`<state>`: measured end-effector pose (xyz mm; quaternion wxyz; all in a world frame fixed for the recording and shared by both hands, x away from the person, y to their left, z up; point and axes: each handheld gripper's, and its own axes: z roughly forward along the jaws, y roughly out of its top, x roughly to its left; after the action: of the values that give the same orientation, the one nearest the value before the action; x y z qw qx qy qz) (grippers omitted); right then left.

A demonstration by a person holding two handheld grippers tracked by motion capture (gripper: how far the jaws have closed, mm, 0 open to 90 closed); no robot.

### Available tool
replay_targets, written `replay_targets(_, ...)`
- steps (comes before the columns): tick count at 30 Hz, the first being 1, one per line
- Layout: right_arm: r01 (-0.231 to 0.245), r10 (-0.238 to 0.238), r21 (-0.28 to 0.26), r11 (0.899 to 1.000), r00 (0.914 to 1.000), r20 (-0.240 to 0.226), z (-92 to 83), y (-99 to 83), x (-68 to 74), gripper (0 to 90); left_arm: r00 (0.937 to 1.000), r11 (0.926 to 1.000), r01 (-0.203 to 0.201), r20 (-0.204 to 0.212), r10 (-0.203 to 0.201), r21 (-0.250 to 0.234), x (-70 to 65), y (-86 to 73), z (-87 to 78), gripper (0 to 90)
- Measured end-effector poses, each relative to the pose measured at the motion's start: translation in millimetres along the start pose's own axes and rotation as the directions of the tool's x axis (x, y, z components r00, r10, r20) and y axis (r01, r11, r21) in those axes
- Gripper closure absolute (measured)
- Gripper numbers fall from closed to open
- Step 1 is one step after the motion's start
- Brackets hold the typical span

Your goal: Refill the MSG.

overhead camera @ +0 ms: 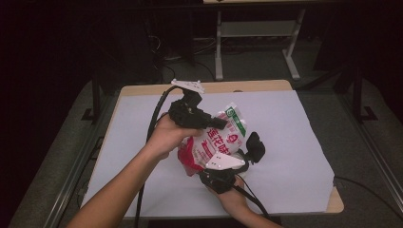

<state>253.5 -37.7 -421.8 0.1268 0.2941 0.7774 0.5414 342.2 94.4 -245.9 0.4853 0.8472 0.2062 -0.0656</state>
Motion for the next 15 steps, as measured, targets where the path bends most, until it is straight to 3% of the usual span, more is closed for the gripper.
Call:
replay_targets(11, -0.004, 0.004, -0.003, 1.000, 0.9999, 0.012, -3.2, 0.8, -3.0, 90.0, 0.9989, 0.9989, -0.045, 0.011, 0.045, -0.014, 0.5, -0.1, -7.2, 89.9)
replay_targets(15, 0.002, -0.002, -0.001, 1.000, 0.9999, 0.016, -5.3, 0.9, -2.8, 90.0, 0.9990, 0.9987, -0.043, 0.007, 0.043, -0.028, 1.3, -0.8, -9.9, 89.9)
